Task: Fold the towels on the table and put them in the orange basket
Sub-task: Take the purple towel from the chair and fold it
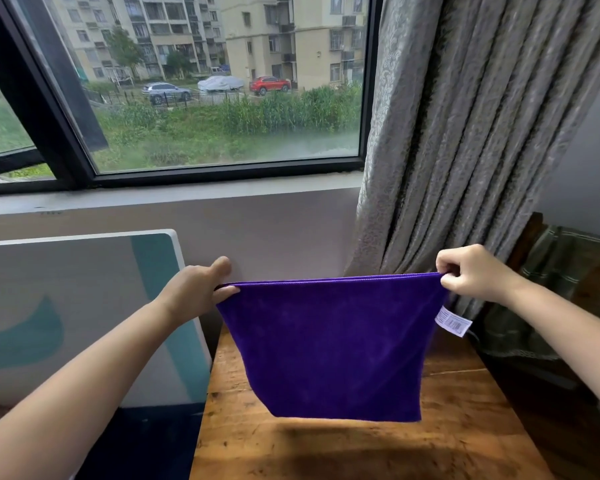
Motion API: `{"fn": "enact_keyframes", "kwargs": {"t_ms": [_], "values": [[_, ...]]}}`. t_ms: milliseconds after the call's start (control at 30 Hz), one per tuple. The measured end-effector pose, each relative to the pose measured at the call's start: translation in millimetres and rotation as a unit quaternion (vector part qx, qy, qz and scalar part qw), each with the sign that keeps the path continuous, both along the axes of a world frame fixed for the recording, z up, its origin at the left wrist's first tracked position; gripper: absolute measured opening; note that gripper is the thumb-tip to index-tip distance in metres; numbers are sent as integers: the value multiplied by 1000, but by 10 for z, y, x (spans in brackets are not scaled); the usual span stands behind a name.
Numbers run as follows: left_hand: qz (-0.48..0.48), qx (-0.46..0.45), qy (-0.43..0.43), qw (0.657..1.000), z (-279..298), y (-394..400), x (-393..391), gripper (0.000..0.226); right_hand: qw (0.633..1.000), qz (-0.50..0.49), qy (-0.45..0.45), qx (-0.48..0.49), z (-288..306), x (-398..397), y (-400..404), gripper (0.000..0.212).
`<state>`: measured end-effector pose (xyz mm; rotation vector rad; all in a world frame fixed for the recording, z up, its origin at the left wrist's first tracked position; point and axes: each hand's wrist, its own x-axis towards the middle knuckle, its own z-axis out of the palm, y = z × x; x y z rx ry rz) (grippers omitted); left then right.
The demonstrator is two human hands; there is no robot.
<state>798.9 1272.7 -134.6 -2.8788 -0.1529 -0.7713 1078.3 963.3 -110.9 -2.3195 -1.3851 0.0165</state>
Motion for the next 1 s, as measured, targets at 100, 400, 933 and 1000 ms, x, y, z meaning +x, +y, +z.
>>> {"fn": "enact_keyframes", "kwargs": {"t_ms": [100,400,933,1000], "values": [[-25,42,8,999,49,10,-3,20,1000,-24,-18,-4,13,16,35,39],[109,-128,212,963,274,-124,4,25,997,-43,22,-55,92,-57,38,26],[266,-135,145,944,103,-129,148,24,987,-104,-70,-103,105,-160,251,24],[269,-171,106,942,116,-113,161,23,988,-114,-60,-85,131,-117,285,23]]}}
